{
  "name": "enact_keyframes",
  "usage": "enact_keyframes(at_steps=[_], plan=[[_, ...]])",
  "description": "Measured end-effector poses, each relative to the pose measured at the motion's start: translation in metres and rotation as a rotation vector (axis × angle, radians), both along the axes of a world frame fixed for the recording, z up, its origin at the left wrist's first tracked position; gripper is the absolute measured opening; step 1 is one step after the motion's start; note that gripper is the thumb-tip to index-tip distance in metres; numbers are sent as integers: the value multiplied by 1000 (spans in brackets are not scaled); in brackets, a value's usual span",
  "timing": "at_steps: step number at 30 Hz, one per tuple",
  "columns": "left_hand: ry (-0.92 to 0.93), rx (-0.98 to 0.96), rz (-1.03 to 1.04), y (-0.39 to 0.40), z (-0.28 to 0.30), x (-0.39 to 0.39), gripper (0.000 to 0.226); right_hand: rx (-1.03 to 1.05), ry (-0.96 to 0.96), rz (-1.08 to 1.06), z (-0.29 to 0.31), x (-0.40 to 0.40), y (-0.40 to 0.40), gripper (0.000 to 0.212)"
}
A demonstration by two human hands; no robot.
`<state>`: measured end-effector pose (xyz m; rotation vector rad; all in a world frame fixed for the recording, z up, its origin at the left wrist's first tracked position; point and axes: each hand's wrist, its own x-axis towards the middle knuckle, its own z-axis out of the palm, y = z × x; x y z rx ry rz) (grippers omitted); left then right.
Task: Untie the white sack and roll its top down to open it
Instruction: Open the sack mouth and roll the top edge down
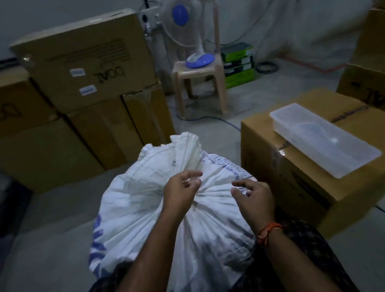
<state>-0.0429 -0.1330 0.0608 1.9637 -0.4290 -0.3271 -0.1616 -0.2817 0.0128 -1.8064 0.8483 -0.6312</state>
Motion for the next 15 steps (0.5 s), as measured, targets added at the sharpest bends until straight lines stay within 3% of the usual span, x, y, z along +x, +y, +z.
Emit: enact_keyframes(at_steps=[9, 15], plan=[[124, -102, 256, 66, -25, 15, 19, 41, -1, 286, -8, 49, 52, 12], [228, -208, 404, 61, -41, 51, 41, -49, -45, 292, 0, 107, 51, 16]])
